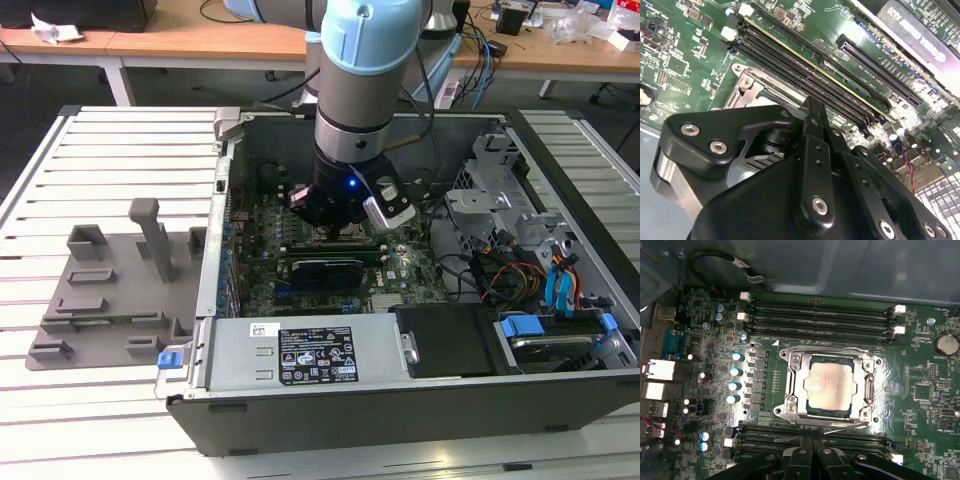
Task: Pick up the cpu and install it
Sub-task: 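Install the second cpu locking lever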
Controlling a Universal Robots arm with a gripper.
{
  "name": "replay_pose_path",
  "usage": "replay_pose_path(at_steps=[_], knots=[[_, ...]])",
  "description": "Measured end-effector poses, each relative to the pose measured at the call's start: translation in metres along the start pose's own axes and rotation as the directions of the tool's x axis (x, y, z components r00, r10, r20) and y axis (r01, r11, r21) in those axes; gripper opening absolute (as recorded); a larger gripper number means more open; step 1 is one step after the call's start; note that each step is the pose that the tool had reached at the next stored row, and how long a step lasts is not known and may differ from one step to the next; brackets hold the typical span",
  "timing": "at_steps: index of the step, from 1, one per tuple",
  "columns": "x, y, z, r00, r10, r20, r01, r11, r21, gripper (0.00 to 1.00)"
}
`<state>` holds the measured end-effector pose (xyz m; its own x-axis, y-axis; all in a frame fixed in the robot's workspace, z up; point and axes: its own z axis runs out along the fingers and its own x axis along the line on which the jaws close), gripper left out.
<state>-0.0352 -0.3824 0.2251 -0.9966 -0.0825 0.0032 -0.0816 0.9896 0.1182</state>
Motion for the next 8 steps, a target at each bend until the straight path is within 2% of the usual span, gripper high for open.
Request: replay_pose_path(at_steps=[8], knots=[[0.0037,-0.0011,0.0119,1.0000,0.000,0.0000,0.000,1.0000,-0.0001,0.11]])
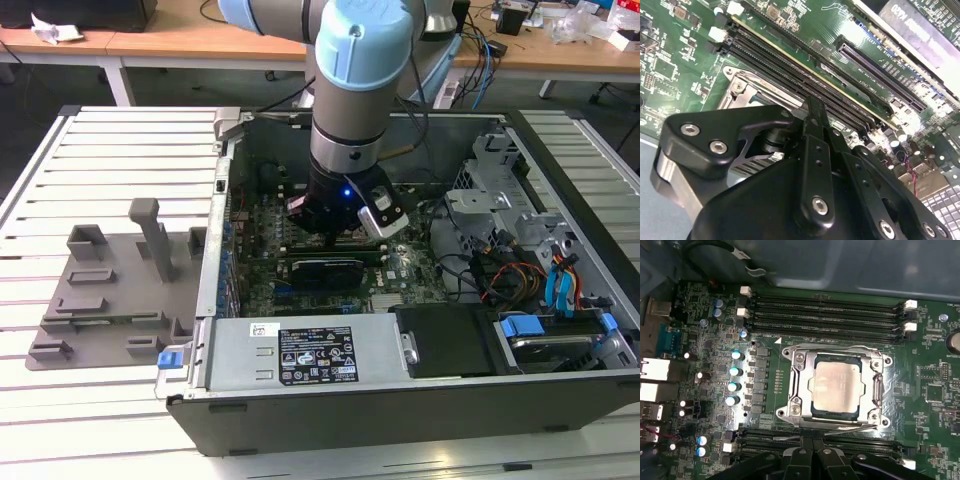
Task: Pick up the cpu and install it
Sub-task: 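Install the second cpu locking lever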
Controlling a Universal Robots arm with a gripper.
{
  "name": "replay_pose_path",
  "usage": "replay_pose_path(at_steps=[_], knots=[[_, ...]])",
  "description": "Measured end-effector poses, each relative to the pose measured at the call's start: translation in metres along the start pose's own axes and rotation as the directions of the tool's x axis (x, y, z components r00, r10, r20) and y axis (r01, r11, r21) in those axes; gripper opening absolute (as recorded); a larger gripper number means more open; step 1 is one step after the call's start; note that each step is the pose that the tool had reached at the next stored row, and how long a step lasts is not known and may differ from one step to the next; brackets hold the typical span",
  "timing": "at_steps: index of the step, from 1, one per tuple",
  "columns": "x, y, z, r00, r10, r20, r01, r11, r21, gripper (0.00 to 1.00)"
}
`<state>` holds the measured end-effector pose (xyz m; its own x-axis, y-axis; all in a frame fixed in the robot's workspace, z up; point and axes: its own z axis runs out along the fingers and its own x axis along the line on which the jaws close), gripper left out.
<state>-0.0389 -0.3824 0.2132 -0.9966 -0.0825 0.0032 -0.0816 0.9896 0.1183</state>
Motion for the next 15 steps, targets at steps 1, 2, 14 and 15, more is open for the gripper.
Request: replay_pose_path(at_steps=[1,2,14,15], knots=[[0.0003,-0.0001,0.0013,1.0000,0.000,0.0000,0.000,1.0000,0.0000,0.11],[0.0006,-0.0002,0.0024,1.0000,0.000,0.0001,0.000,1.0000,0.0001,0.11],[0.0255,0.0024,0.0074,1.0000,0.000,0.0000,0.000,1.0000,0.0001,0.11],[0.0270,0.0040,0.0077,1.0000,0.000,-0.0001,0.000,1.0000,0.0001,0.11]])
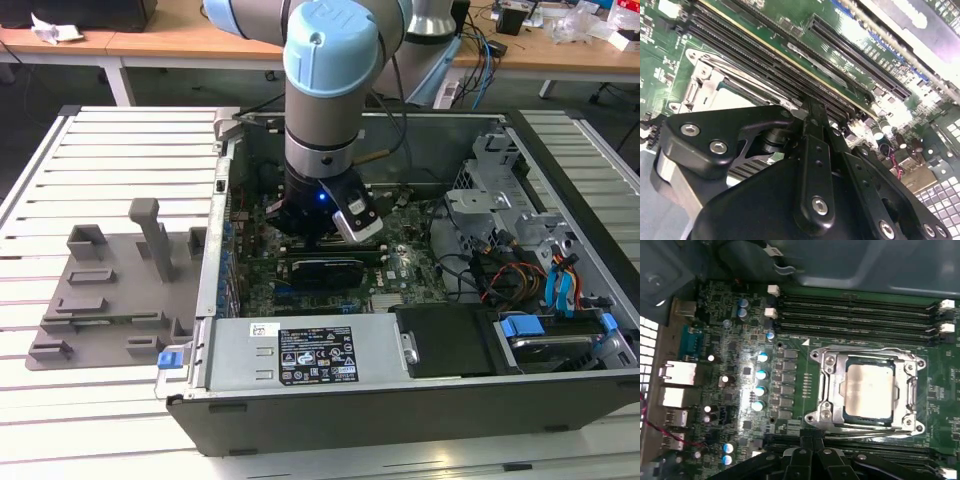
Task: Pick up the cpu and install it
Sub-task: 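Install the second cpu locking lever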
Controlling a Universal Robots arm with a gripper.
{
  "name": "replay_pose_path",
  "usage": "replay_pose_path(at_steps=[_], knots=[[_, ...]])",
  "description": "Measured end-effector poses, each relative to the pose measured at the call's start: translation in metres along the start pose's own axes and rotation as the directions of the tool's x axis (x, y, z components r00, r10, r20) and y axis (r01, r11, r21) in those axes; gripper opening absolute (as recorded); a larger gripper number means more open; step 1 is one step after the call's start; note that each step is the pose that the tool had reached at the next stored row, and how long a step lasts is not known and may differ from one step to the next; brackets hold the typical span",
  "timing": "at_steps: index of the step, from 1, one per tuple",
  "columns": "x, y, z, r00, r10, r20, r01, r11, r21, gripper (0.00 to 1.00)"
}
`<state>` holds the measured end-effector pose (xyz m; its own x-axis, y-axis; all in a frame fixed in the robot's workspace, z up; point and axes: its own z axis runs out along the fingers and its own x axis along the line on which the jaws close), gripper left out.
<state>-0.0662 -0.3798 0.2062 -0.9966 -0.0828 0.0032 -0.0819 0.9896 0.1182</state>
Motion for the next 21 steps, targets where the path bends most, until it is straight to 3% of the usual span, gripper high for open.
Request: replay_pose_path(at_steps=[7,14,17,21], knots=[[-0.0001,0.0100,0.0031,1.0000,-0.009,-0.0011,0.009,1.0000,-0.0004,0.11],[-0.0002,0.0109,0.0079,0.9999,-0.016,-0.0021,0.016,0.9999,-0.0005,0.11],[-0.0003,0.0124,-0.0022,0.9999,-0.017,-0.0010,0.017,0.9999,-0.0002,0.11],[-0.0054,0.0124,-0.0028,0.9999,-0.016,-0.0017,0.016,0.9998,0.0057,0.11]])
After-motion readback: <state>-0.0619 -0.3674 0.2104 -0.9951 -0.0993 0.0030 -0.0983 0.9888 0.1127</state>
